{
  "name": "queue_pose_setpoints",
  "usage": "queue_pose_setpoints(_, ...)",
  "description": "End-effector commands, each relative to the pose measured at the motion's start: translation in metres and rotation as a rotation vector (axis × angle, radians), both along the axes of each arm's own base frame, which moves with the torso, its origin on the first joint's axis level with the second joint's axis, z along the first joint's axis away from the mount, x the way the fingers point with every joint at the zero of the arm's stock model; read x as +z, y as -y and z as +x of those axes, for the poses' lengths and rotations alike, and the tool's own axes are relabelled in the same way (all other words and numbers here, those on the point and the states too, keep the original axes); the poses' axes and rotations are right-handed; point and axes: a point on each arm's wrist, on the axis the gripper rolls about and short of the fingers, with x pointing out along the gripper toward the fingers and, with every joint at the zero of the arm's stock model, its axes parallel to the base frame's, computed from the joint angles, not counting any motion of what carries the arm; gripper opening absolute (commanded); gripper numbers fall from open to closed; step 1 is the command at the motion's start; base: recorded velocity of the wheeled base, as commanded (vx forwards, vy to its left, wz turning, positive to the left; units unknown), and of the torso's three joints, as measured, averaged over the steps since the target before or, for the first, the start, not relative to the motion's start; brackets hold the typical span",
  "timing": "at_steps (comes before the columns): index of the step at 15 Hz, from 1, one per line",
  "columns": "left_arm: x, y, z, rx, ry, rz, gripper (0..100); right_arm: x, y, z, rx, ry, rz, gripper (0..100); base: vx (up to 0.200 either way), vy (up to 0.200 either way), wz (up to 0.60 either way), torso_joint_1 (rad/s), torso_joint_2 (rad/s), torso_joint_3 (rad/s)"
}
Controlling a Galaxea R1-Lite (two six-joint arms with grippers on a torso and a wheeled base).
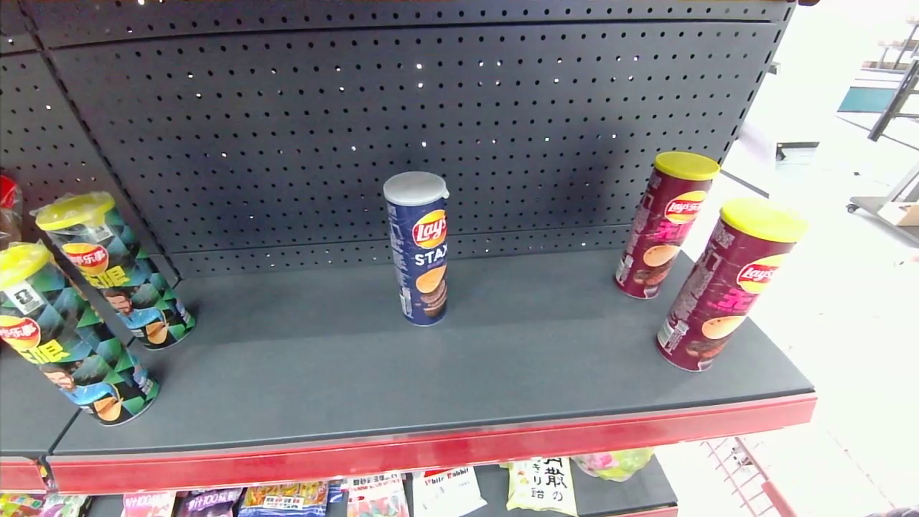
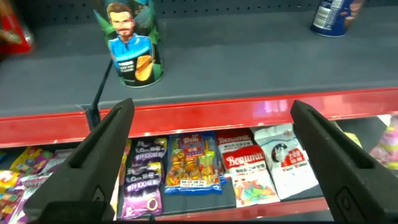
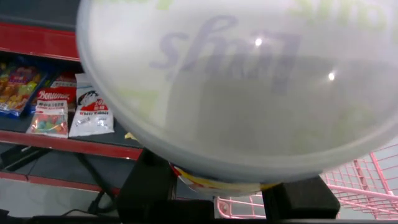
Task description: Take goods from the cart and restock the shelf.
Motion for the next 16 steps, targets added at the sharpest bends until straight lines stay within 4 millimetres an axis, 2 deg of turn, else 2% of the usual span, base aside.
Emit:
queue_pose_setpoints(1,0.001,0.000,0.000,-0.002,-0.006,0.000,100,0.000,-0.001,0.002,0.001,-0.020,-0.005,0,0.000,0.000,0.00,0.000,0.00,0.000)
queue_pose_setpoints(2,0.033,0.001,0.001,-0.060,0.014,0.008,100,0.002,-0.003,0.007,0.063,-0.055,-0.009,0,0.000,0.000,0.00,0.000,0.00,0.000)
queue_pose_setpoints(3,0.121,0.002,0.030,-0.085,-0.026,-0.121,100,0.004,-0.004,0.010,0.088,-0.077,-0.006,0,0.000,0.000,0.00,0.000,0.00,0.000)
queue_pose_setpoints(4,0.162,0.003,0.047,-0.130,-0.008,-0.190,100,0.006,-0.005,0.010,0.101,-0.082,-0.004,0,0.000,0.000,0.00,0.000,0.00,0.000)
queue_pose_setpoints(5,0.177,0.007,0.069,-0.248,-0.054,-0.156,100,0.008,-0.005,0.011,0.114,-0.082,-0.007,0,0.000,0.000,0.00,0.000,0.00,0.000)
queue_pose_setpoints(7,0.164,0.018,0.096,-0.530,-0.138,-0.009,100,0.009,-0.005,0.010,0.121,-0.078,-0.005,0,0.000,0.000,0.00,0.000,0.00,0.000)
queue_pose_setpoints(9,0.151,0.026,0.133,-0.654,-0.197,0.057,100,0.011,-0.005,0.011,0.113,-0.077,-0.006,0,0.000,0.000,0.00,0.000,0.00,0.000)
queue_pose_setpoints(10,0.146,0.032,0.160,-0.683,-0.246,0.058,100,0.016,-0.006,0.012,0.119,-0.082,-0.006,0,0.000,0.000,0.00,0.000,0.00,0.000)
queue_pose_setpoints(14,0.139,0.056,0.239,-0.841,-0.220,0.102,100,0.016,-0.007,0.015,0.122,-0.105,-0.005,0,0.000,0.000,0.00,0.000,0.00,0.000)
queue_pose_setpoints(16,0.142,0.073,0.252,-0.918,-0.208,0.121,100,0.015,-0.007,0.015,0.118,-0.109,-0.005,0,0.000,0.000,0.00,0.000,0.00,0.000)
